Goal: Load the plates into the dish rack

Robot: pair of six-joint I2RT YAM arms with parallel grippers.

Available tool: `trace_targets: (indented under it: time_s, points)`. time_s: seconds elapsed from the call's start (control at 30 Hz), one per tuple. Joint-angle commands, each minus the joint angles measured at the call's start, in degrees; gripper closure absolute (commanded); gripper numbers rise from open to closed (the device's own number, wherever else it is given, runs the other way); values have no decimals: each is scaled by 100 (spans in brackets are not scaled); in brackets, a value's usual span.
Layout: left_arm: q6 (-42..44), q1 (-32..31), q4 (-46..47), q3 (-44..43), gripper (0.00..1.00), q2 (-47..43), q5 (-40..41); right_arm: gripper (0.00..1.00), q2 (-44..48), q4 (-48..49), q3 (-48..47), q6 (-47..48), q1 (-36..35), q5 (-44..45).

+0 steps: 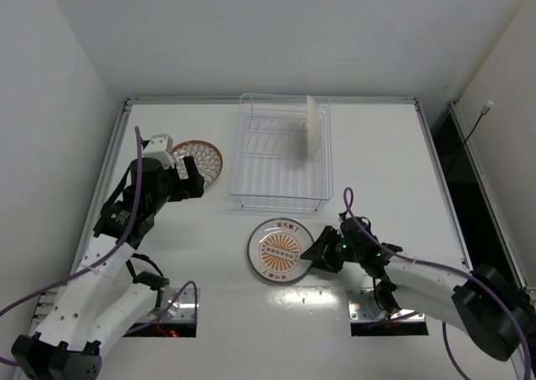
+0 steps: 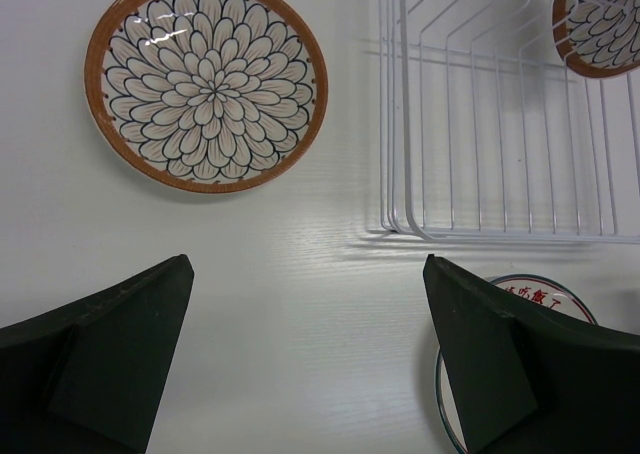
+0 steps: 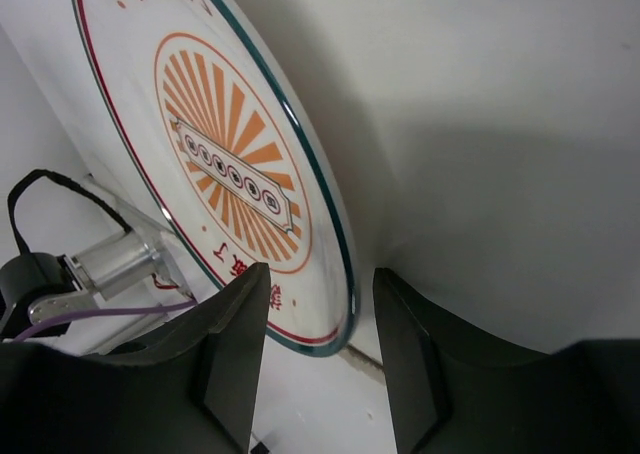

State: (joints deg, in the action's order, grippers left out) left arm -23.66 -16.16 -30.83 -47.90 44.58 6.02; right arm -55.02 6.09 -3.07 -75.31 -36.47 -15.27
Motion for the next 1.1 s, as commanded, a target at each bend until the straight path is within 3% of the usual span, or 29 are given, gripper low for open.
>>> trace_targets:
  time_s: [0.0,0.13,0.27,0.3,0.47,0.63,0.77,0.8,0.93,1.07]
  points:
    - [-60,-45,77,-9,0,-19,31,57,-535,191,194,174,-36,304]
    - [-60,-45,77,-9,0,33,-22,62,-1219,428,0,376,-36,244]
    - [-60,-45,77,-9,0,33,-22,97,-1379,201,-132,561,-36,244]
    - [-60,-45,77,-9,0,33,-22,100,-1318,130,-132,613,-36,244]
    - [-60,-45,77,-9,0,33,-75,100,-415,-1194,-369,1025,-89,690]
    - [-60,-45,77,-9,0,-19,-75,100,1734,-3251,-817,1492,-141,858]
    - [-60,-45,77,-9,0,-19,-75,100,2618,-4938,-2096,1878,-141,1455]
    - [-60,-45,77,-9,0,-19,-75,100,2620,-5516,-2379,1940,-141,1796]
    - [-60,-45,77,-9,0,-19,-22,100,2436,-6337,-4073,2283,-141,2624]
    - [-60,-45,77,-9,0,-19,-22,100,1856,-6462,-5105,2635,-141,3336]
